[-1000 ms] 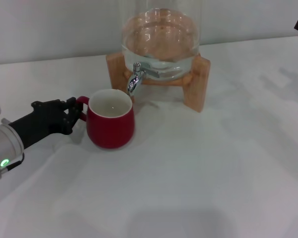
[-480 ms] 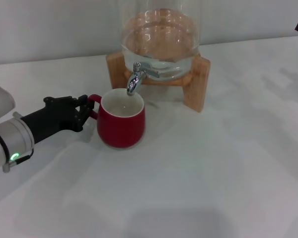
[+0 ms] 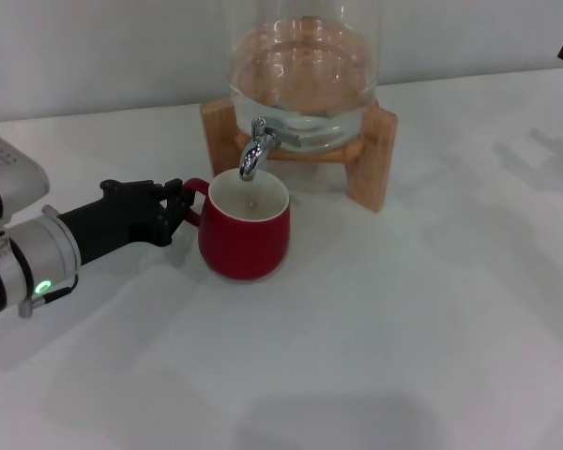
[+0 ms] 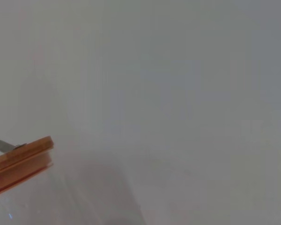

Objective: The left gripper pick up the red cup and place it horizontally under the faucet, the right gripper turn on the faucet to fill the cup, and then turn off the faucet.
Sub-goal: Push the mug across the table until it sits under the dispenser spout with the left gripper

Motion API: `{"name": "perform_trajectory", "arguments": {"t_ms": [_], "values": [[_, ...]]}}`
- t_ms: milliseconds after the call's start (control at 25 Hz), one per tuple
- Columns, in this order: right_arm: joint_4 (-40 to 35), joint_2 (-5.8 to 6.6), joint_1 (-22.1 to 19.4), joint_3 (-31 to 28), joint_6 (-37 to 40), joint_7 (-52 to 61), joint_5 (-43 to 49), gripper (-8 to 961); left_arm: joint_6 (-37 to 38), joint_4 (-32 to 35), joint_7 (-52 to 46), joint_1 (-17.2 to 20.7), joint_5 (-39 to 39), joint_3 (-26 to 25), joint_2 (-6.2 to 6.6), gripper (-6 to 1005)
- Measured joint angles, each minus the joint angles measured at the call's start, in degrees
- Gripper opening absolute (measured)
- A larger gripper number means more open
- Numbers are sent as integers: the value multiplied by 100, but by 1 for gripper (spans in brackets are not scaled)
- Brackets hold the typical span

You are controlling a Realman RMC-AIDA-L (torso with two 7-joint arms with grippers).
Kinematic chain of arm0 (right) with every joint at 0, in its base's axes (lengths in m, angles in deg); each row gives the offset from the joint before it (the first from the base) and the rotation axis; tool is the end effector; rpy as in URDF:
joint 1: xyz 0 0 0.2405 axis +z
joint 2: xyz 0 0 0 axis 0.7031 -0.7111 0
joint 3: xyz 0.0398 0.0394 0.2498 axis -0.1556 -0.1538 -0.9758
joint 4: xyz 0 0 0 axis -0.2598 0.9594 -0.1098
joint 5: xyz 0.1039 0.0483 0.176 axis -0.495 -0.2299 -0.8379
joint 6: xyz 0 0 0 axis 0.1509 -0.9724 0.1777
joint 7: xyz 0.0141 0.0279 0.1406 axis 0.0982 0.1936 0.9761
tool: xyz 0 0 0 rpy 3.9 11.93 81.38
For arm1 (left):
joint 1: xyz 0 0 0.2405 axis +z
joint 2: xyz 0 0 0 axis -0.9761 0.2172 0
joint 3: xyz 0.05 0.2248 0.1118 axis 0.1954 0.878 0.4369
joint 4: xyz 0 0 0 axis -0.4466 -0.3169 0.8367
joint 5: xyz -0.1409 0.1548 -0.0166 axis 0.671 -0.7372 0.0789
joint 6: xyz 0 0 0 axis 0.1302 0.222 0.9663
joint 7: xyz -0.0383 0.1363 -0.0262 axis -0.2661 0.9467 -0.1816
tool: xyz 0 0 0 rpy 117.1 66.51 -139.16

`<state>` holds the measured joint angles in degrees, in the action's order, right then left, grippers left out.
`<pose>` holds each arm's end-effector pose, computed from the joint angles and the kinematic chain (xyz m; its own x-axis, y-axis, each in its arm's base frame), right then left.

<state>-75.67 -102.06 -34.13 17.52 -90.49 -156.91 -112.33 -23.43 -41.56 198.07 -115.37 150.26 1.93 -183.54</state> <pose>0.3238 0.3259 0.1391 0.4224 -0.1944 -0.8853 -0.8653 -0.3774 -0.3300 -0.2473 0.3880 -0.0730 0.8425 0.2770 0.4620 0.4883 -0.7550 -0.4377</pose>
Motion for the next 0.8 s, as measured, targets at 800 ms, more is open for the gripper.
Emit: {"name": "perform_trajectory", "arguments": {"t_ms": [800], "values": [[1, 0, 0, -2, -11, 0, 0, 780, 233, 24, -83, -150, 23, 124, 18, 155]]}}
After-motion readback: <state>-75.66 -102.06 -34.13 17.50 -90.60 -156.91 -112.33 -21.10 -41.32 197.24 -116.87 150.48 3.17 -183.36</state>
